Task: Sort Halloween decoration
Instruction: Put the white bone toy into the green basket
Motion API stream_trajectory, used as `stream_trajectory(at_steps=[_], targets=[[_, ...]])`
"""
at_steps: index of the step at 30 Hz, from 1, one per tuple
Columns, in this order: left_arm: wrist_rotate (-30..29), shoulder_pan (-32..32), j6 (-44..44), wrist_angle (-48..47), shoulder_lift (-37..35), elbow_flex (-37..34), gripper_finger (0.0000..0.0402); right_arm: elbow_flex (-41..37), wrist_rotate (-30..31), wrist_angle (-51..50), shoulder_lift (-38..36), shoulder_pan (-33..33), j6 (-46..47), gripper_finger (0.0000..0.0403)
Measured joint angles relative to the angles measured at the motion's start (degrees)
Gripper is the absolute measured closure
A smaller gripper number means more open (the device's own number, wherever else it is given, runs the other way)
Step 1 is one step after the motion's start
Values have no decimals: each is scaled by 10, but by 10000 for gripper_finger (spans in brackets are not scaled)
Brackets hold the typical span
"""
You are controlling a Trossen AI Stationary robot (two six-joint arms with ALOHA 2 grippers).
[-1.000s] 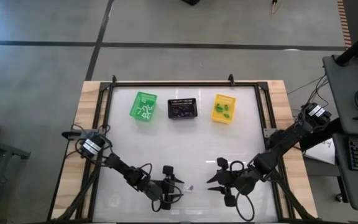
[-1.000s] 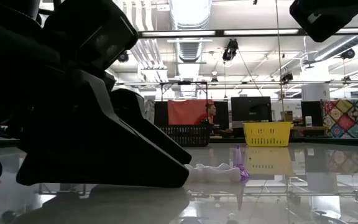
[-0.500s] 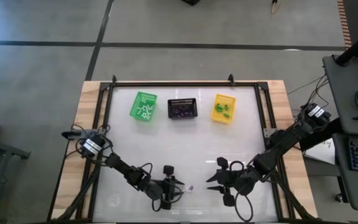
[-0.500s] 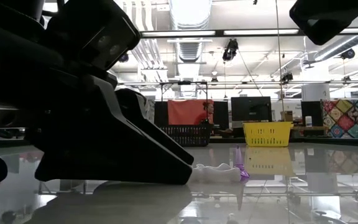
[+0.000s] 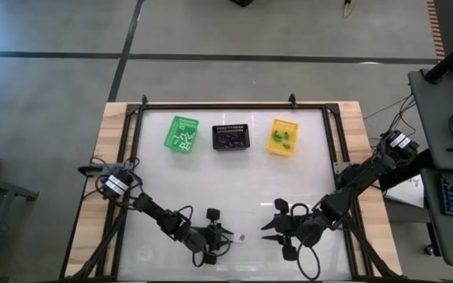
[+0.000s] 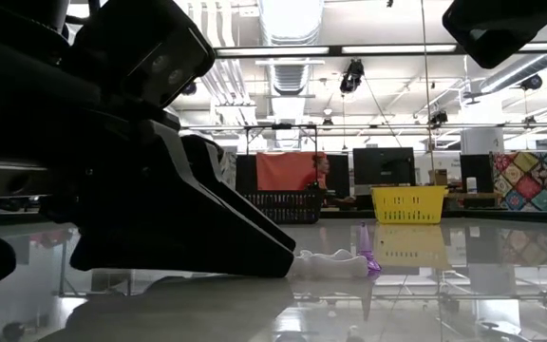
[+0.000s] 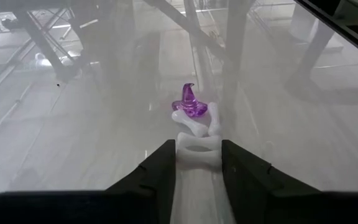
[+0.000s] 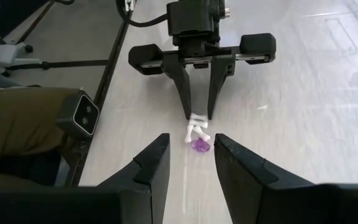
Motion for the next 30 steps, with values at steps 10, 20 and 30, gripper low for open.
stream_trajectory(at_steps=[10,20,30], targets=[[-5,1,21,-12,-27,-1,308,0,0,0,0,0,0,284],[-30,15,37,-137,-146,-21,309,0,0,0,0,0,-2,284],[-109,92,41,-180,-385,-172,309,0,26,3,0,0,-23,284]])
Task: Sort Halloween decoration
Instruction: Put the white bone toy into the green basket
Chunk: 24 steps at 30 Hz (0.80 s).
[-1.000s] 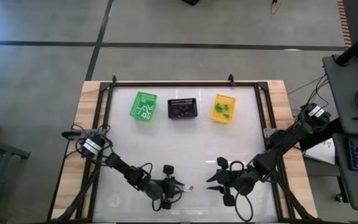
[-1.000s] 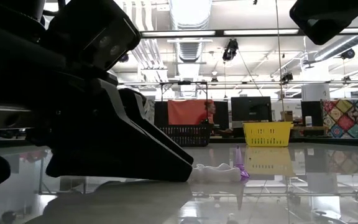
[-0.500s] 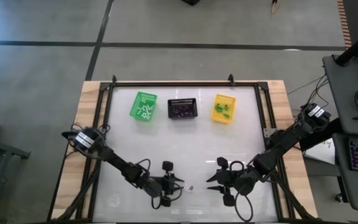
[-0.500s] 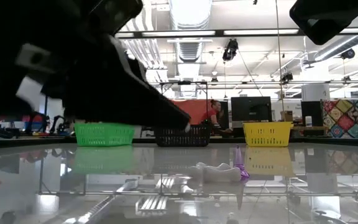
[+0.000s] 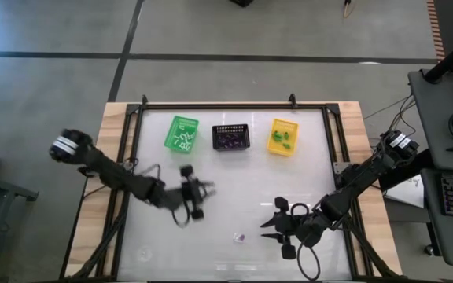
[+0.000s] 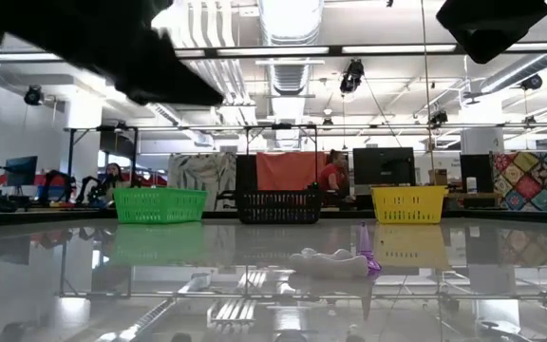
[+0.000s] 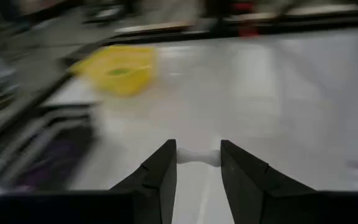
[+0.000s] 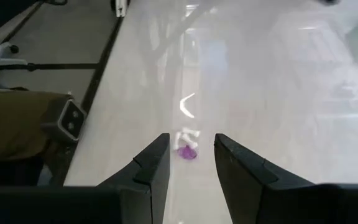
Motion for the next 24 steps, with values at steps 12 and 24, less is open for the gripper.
stream_trajectory(at_steps=[12,24], targets=[[-42,306,-128,-93,-176,-136,309,0,49,-1,0,-8,-8,284],[34,446,-129,-134,-142,-121,309,0,50,1,0,-14,-2,284]])
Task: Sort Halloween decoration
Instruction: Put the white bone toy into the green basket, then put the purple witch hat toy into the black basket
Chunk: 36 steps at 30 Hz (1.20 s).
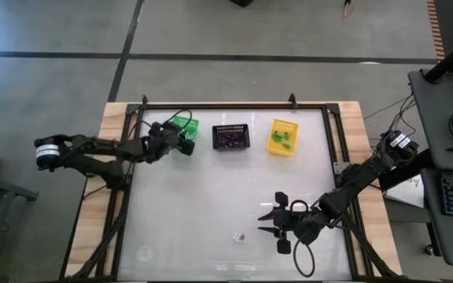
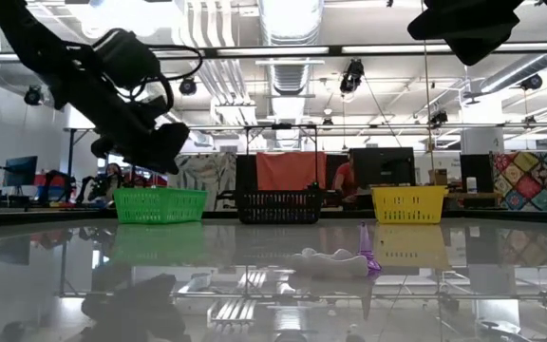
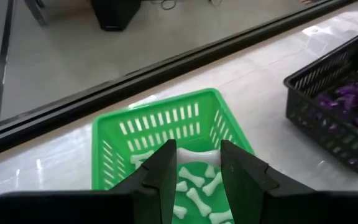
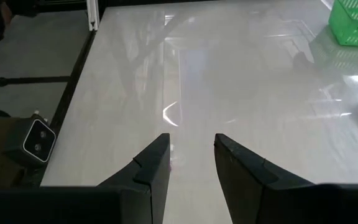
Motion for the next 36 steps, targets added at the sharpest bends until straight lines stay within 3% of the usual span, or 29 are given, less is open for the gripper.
stream_trajectory(at_steps=[6,22,28,36], targets=[[0,0,0,-4,10,4,302,0,0,1,0,0,1,284],[1,-7,-5,-6,2,5,208,0,0,1,0,0,26,284],[15,-51,8,-8,-16,38,205,0,-1,1,0,0,56,284],[30,-171,69,-19,-34,101,205,0,-7,-4,0,-7,132,284]])
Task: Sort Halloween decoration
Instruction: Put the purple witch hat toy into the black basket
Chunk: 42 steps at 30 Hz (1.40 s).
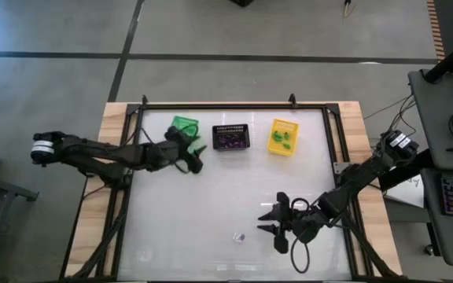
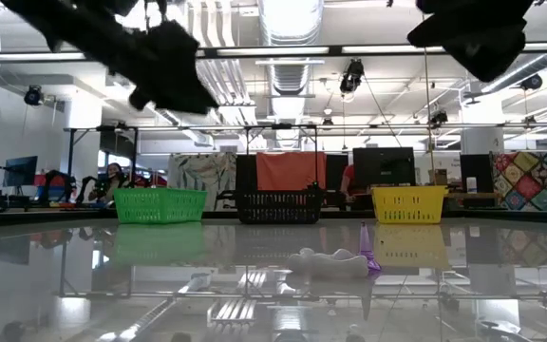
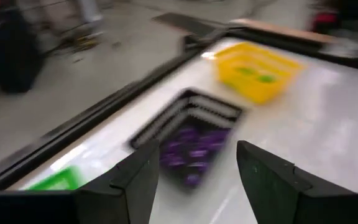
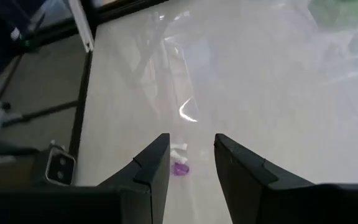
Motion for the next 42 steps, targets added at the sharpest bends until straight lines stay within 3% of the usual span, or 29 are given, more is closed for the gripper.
stream_trajectory(at_steps=[5,9,12,19,23,26,33,42], targets=[[42,-70,42,-51,-30,32,205,8,-90,-23,0,-40,102,284],[43,-130,53,-48,-56,20,205,29,-181,-64,7,-78,173,284],[43,-172,46,-43,-71,6,205,51,-215,-86,17,-95,217,284],[14,-248,39,-3,-83,-23,205,162,-224,-258,81,-104,290,290],[-11,-264,37,-3,-84,-24,205,255,-225,-407,139,-105,332,299],[-15,-265,40,-3,-86,-24,205,316,-229,-466,185,-105,333,307],[-16,-265,46,-6,-86,-24,205,420,-256,-470,269,-105,327,311],[-15,-265,52,-15,-86,-24,205,481,-269,-474,347,-105,349,310]])
